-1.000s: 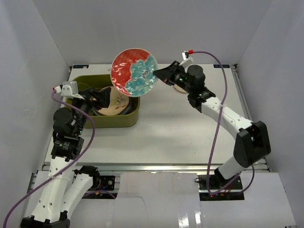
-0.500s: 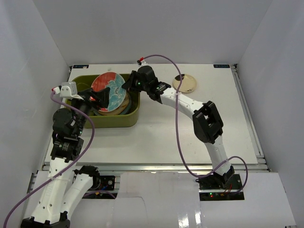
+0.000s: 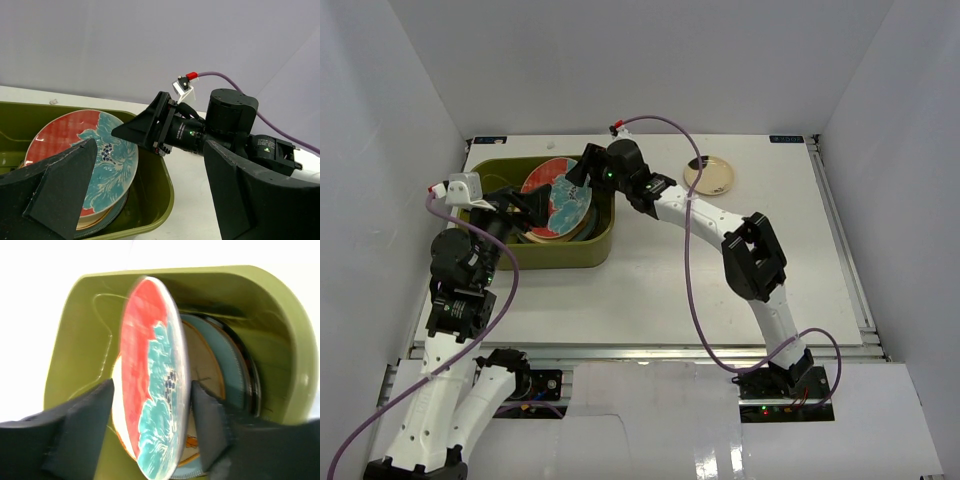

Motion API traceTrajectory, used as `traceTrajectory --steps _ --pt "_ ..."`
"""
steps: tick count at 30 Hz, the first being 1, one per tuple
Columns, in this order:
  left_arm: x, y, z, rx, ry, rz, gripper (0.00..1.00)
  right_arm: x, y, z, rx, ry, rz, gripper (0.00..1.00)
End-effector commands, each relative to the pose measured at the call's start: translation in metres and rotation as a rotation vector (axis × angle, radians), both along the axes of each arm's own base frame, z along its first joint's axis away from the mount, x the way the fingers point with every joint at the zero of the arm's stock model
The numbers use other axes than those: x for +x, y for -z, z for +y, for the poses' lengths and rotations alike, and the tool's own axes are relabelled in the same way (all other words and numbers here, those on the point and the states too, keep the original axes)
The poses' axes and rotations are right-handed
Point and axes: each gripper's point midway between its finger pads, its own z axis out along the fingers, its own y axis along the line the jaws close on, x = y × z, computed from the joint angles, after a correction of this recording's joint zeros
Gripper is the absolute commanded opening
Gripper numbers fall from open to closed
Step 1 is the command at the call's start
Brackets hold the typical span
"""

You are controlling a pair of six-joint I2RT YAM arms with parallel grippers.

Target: Place the plates into the plastic bin on the countertop

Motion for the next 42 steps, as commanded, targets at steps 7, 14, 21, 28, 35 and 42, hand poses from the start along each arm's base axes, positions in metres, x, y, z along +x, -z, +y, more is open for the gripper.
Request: traceTrajectory --steps 7,14,21,28,35,42 --pt "-0.004 -0.004 0.003 0.004 -0.009 -0.016 0.98 0.010 -0.022 -0.005 -0.113 0.068 -0.146 0.97" --pt "-0.004 -0.005 0.003 0.004 -0.011 -0.020 0.98 0.016 0.006 0.003 -0.347 0.086 -0.247 0.94" --pt "-0.004 -0.005 0.003 0.003 -0.011 -0.018 0.98 0.014 0.015 0.007 -0.451 0.098 -0.365 0.90" --pt "-0.003 -0.004 0.002 0.006 -0.009 -0.014 0.98 0.011 -0.033 0.020 -0.430 0.129 -0.537 0.90" --pt "0.000 -0.001 0.003 0.009 -0.016 -0.005 0.98 0.014 -0.071 0.016 -0.424 0.164 -0.662 0.90" --pt "0.001 0.000 0.003 0.015 -0.015 0.002 0.98 0.003 -0.131 -0.031 -0.278 0.262 -0.653 0.98"
